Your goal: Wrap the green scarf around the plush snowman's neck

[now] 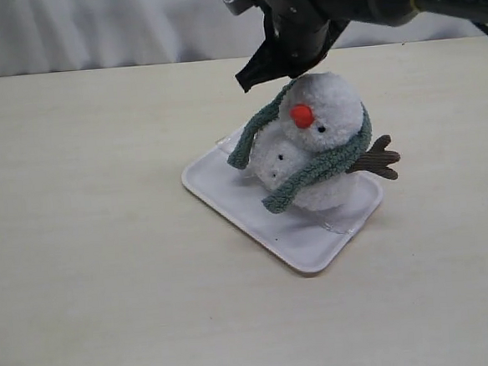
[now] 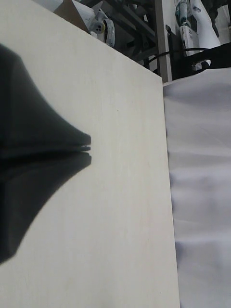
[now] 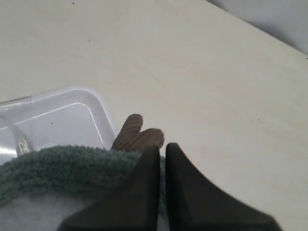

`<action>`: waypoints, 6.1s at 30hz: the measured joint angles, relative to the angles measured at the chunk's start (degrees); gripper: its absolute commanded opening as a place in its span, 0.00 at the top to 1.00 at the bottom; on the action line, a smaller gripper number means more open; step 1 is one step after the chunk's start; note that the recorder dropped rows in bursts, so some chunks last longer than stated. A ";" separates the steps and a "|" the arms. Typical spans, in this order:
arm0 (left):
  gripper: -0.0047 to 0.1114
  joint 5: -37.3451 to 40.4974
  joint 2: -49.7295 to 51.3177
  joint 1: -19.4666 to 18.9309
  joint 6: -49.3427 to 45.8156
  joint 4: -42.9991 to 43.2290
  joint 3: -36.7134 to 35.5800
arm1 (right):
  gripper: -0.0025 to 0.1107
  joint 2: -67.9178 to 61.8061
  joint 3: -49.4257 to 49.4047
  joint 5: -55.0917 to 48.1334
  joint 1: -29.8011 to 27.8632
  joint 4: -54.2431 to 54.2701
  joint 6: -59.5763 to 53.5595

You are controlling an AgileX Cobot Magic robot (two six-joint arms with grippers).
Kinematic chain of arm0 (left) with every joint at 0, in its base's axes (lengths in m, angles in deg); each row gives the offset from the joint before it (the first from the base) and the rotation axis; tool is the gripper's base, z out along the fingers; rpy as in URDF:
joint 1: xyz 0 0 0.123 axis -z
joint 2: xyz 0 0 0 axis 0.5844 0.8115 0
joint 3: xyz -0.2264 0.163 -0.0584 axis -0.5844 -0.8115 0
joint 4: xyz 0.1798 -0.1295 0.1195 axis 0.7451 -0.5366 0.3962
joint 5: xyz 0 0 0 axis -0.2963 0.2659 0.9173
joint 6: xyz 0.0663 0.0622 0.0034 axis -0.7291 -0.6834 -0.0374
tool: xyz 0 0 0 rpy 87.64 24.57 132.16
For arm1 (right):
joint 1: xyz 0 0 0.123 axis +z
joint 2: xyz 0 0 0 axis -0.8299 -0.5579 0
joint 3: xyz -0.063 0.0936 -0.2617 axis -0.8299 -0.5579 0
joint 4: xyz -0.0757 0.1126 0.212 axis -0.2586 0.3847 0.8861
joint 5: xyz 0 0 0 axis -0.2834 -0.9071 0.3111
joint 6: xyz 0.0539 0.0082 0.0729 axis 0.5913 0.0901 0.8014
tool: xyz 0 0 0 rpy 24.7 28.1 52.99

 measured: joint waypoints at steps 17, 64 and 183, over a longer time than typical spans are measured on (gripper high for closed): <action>0.96 0.00 0.00 0.00 0.00 0.00 0.00 | 0.94 1.05 0.33 -10.02 -0.62 15.07 -13.95; 0.96 0.00 0.00 0.00 0.00 0.00 0.00 | 0.56 -6.33 6.32 -13.87 18.51 -1.76 -53.13; 0.96 0.00 0.00 0.00 0.00 0.00 0.00 | 0.94 -9.46 -10.21 -17.82 18.74 -5.98 -60.89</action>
